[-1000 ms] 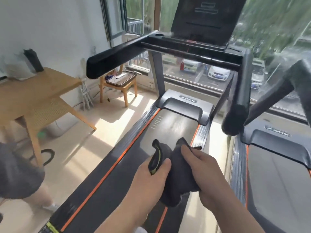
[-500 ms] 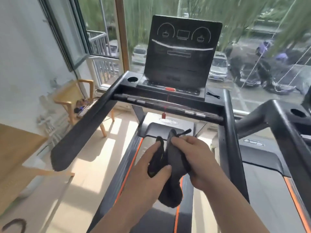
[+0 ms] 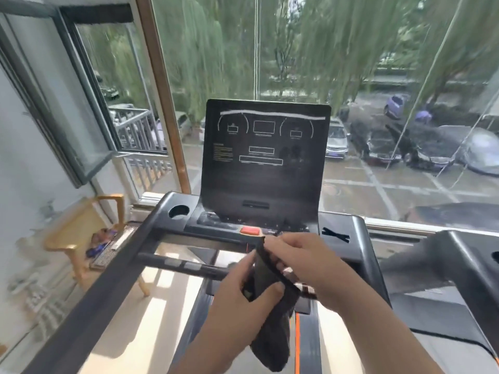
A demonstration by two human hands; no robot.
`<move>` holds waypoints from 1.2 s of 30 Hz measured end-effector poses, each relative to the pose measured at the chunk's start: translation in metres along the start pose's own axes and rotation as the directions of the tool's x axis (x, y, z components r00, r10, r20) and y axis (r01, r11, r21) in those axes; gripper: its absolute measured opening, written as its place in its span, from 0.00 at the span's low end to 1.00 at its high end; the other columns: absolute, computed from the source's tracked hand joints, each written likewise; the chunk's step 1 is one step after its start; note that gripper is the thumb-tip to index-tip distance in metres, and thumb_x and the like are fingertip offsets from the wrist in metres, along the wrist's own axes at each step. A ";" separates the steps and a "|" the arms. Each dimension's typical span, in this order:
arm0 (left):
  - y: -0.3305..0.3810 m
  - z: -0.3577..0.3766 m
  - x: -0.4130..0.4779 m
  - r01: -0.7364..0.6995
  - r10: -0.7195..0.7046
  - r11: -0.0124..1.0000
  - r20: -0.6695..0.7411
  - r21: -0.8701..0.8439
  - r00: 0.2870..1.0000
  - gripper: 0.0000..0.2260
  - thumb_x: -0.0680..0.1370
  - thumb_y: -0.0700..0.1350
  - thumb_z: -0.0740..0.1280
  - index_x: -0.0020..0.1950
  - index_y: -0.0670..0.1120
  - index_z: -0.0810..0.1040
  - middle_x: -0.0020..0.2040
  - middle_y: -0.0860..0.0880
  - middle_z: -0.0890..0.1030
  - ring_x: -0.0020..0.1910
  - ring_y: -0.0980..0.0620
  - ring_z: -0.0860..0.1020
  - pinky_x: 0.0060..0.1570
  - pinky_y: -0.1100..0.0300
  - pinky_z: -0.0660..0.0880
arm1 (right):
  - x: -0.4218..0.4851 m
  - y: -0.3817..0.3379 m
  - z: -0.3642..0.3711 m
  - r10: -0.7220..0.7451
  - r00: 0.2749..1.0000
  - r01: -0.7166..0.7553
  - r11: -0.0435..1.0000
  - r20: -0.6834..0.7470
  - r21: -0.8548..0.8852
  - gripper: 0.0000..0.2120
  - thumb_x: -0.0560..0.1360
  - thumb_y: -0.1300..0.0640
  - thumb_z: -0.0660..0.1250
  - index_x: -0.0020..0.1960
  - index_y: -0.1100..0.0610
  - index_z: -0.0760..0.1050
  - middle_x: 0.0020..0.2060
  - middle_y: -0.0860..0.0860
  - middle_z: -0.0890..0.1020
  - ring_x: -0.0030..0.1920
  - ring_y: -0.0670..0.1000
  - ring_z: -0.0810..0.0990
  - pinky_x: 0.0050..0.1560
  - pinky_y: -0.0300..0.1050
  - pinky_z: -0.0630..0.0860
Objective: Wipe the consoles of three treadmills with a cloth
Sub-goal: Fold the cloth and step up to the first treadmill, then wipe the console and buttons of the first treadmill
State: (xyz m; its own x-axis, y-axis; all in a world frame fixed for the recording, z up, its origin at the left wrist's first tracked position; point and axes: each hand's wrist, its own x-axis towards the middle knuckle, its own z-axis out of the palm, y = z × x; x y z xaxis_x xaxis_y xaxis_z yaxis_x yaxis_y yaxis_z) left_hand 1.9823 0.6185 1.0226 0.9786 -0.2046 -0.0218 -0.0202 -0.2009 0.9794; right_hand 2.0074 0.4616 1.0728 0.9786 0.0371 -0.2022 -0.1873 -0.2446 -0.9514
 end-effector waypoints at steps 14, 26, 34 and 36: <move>0.002 -0.120 0.289 0.252 -0.381 0.586 0.012 -0.770 0.924 0.20 0.81 0.54 0.65 0.60 0.40 0.85 0.57 0.36 0.85 0.55 0.38 0.85 0.58 0.44 0.78 | 0.271 -0.058 0.014 0.007 0.959 -0.010 1.000 -0.282 -0.009 0.10 0.80 0.55 0.68 0.44 0.57 0.85 0.38 0.54 0.87 0.34 0.46 0.81 0.39 0.46 0.80; 0.016 -0.206 0.448 0.170 -0.285 0.767 -0.091 -0.618 0.954 0.08 0.81 0.39 0.68 0.56 0.41 0.85 0.52 0.39 0.87 0.53 0.41 0.85 0.54 0.49 0.79 | 0.449 -0.112 -0.027 -0.509 0.703 0.232 0.824 -0.497 -0.517 0.12 0.81 0.58 0.68 0.63 0.50 0.80 0.51 0.41 0.80 0.51 0.42 0.80 0.54 0.35 0.76; 0.082 -0.220 0.519 -0.403 0.478 0.877 -0.398 0.260 0.783 0.06 0.80 0.49 0.71 0.57 0.53 0.80 0.51 0.54 0.82 0.49 0.60 0.80 0.52 0.67 0.75 | 0.531 -0.149 -0.083 -0.746 0.626 0.070 0.342 -0.225 -0.937 0.19 0.82 0.55 0.66 0.71 0.62 0.76 0.68 0.58 0.79 0.71 0.60 0.74 0.77 0.55 0.62; 0.079 -0.210 0.551 -0.509 0.681 0.720 -0.338 0.472 0.650 0.10 0.80 0.47 0.72 0.60 0.47 0.80 0.61 0.51 0.77 0.56 0.57 0.77 0.56 0.74 0.70 | 0.541 -0.144 -0.088 -0.675 0.682 0.026 0.406 -0.281 -0.914 0.21 0.84 0.52 0.61 0.74 0.61 0.73 0.69 0.56 0.79 0.72 0.58 0.73 0.79 0.55 0.58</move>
State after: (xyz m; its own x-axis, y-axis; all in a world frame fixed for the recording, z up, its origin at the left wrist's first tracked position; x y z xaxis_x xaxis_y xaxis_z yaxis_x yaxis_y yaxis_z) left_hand 2.5624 0.6914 1.1297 0.6916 0.0542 0.7202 -0.6088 -0.4928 0.6217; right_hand 2.5716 0.4313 1.1205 0.8178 -0.0817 0.5697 0.0265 -0.9835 -0.1791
